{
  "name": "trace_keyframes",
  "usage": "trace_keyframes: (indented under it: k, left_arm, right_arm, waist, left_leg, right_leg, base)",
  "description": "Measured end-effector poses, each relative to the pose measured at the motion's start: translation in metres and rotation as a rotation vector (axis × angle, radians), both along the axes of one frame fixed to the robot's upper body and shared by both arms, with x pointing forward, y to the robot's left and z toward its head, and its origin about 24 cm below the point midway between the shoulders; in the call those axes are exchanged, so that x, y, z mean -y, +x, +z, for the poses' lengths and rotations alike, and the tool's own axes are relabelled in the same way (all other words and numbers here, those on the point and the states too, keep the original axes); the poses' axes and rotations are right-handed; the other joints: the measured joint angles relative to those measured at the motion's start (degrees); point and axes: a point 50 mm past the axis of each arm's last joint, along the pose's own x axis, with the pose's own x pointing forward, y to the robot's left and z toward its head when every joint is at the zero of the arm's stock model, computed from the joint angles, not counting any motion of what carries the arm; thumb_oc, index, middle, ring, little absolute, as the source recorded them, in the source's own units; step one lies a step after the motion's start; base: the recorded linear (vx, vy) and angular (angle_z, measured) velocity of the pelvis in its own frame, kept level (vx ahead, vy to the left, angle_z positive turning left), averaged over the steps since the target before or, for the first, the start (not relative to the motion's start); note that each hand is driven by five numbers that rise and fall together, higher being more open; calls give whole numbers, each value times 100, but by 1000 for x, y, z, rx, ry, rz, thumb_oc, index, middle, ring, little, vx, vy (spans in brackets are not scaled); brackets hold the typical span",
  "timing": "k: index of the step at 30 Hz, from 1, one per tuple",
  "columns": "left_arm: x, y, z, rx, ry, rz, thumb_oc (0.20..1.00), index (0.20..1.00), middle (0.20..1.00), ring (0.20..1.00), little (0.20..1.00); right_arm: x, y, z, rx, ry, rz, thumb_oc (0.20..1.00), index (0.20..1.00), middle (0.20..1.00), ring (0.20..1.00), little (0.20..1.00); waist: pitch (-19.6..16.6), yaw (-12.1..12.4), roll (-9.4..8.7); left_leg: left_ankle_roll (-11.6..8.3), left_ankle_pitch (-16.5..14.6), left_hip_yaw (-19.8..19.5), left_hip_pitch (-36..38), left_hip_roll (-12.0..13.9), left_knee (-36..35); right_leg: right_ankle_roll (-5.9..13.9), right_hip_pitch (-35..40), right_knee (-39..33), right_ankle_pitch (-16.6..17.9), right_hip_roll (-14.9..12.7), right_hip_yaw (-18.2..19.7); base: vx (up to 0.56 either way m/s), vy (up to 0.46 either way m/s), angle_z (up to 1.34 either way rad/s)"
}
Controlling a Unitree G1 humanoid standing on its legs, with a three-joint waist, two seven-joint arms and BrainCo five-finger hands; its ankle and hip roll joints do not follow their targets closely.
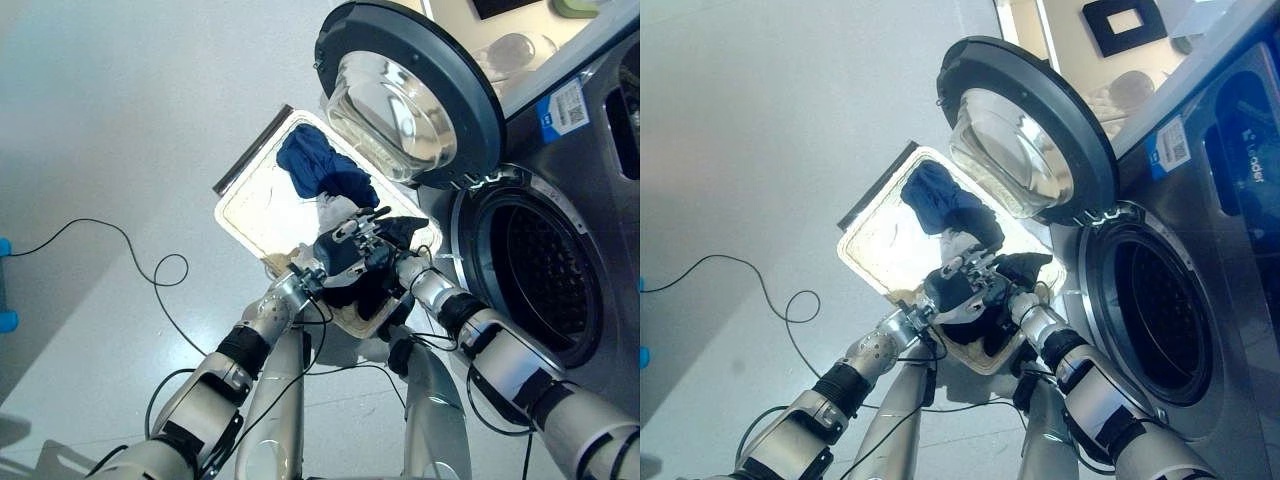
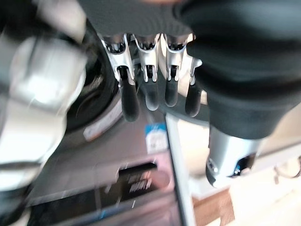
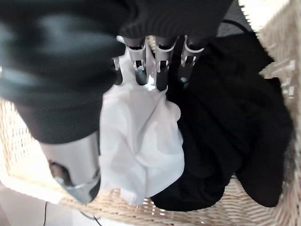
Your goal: Put the clothes into the washing machine.
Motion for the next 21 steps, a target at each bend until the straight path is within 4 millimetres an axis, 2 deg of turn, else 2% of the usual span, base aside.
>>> trace_keyframes:
  k: [1, 2, 3, 6, 10, 11, 12, 15, 16, 17, 18, 20, 21]
  left_arm:
    - [0, 0, 0, 0, 0, 0, 200, 200, 200, 200, 200]
    - [4, -3, 3, 9, -8, -28, 200, 200, 200, 200, 200]
    - [10, -7, 7, 20, -17, -56, 200, 200, 200, 200, 200]
    - [19, -14, 17, 66, -40, -95, 200, 200, 200, 200, 200]
    - [24, -17, 22, 157, 0, -57, 200, 200, 200, 200, 200]
    - [23, -15, 22, 177, 23, -30, 558, 558, 558, 558, 558]
    - [16, -10, 23, 243, 97, 53, 1000, 1000, 1000, 1000, 1000]
    - [7, -4, 25, 326, 183, 154, 1000, 1000, 1000, 1000, 1000]
    - [-10, 4, 26, 402, 294, 283, 1000, 1000, 1000, 1000, 1000]
    - [-10, 4, 26, 402, 294, 283, 1000, 1000, 1000, 1000, 1000]
    - [-33, 12, 26, 518, 468, 456, 1000, 1000, 1000, 1000, 1000]
    - [-33, 12, 26, 518, 468, 456, 1000, 1000, 1000, 1000, 1000]
    - [-59, 19, 29, 570, 568, 588, 1000, 1000, 1000, 1000, 1000]
  right_arm:
    - [0, 0, 0, 0, 0, 0, 1000, 1000, 1000, 1000, 1000]
    - [-2, 0, 1, -1, -46, 28, 931, 931, 931, 931, 931]
    - [-4, 0, 1, -2, -117, 59, 200, 200, 200, 200, 200]
    - [-5, 0, 1, 14, -273, 121, 200, 200, 200, 200, 200]
    - [-5, 0, 0, 31, -330, 137, 200, 200, 200, 200, 200]
    - [-5, 0, 1, 37, -335, 136, 200, 200, 200, 200, 200]
    - [-3, 1, 1, 40, -335, 129, 200, 200, 200, 200, 200]
    - [-3, 1, 1, 43, -331, 126, 200, 200, 200, 200, 200]
    - [3, 1, 1, 45, -322, 104, 200, 200, 200, 200, 200]
    - [3, 1, 1, 45, -322, 104, 200, 200, 200, 200, 200]
    - [14, -1, -1, 55, -281, 87, 200, 200, 200, 200, 200]
    - [14, -1, -1, 55, -281, 87, 200, 200, 200, 200, 200]
    - [38, -6, -11, 23, -294, 34, 200, 200, 200, 200, 200]
  waist:
    - [0, 0, 0]
    - [-3, 6, 12]
    - [-7, 19, 32]
    - [-5, 24, 47]
    - [-6, 27, 49]
    - [-6, 29, 49]
    - [-6, 30, 50]
    - [-6, 30, 52]
    - [-6, 36, 58]
    - [-6, 36, 58]
    - [-6, 65, 75]
    - [-6, 65, 75]
    - [-2, 119, 144]
  left_leg:
    - [0, 0, 0, 0, 0, 0]
    - [-1, 3, -3, -3, -2, 0]
    - [-4, 5, -4, -4, -1, -3]
    - [-1, 11, -4, -4, -4, -20]
    - [0, 20, -4, -2, -6, -38]
    - [0, 20, -4, -1, -6, -39]
    - [0, 20, -4, 0, -5, -39]
    - [0, 20, -4, 1, -5, -37]
    - [0, 20, -4, 1, -6, -33]
    - [0, 20, -4, 1, -6, -33]
    - [0, 20, -4, 2, -4, -34]
    - [0, 20, -4, 2, -4, -34]
    - [0, 19, -2, -11, -5, -36]
  right_leg:
    - [0, 0, 0, 0, 0, 0]
    - [5, -6, 11, -4, -4, -2]
    - [4, -12, 18, -8, -5, -2]
    - [3, -20, 20, -10, -8, 0]
    - [0, -22, 15, -9, -8, -6]
    - [-1, -22, 15, -8, -8, -7]
    - [-12, -23, 15, -2, -8, -9]
    - [-14, -23, 17, -1, -8, -7]
    - [-11, -23, 18, -2, -8, -6]
    - [-11, -23, 18, -2, -8, -6]
    - [4, -25, 18, -12, -8, -5]
    - [4, -25, 18, -12, -8, -5]
    - [11, -36, 18, -16, -8, -7]
  base:
    - [0, 0, 0]
    - [0, 0, 0]
    - [0, 0, 0]
    - [0, 0, 0]
    - [0, 0, 0]
    - [0, 0, 0]
    - [0, 0, 0]
    - [0, 0, 0]
    - [0, 0, 0]
    - [0, 0, 0]
    - [0, 0, 0]
    - [0, 0, 0]
    - [0, 0, 0]
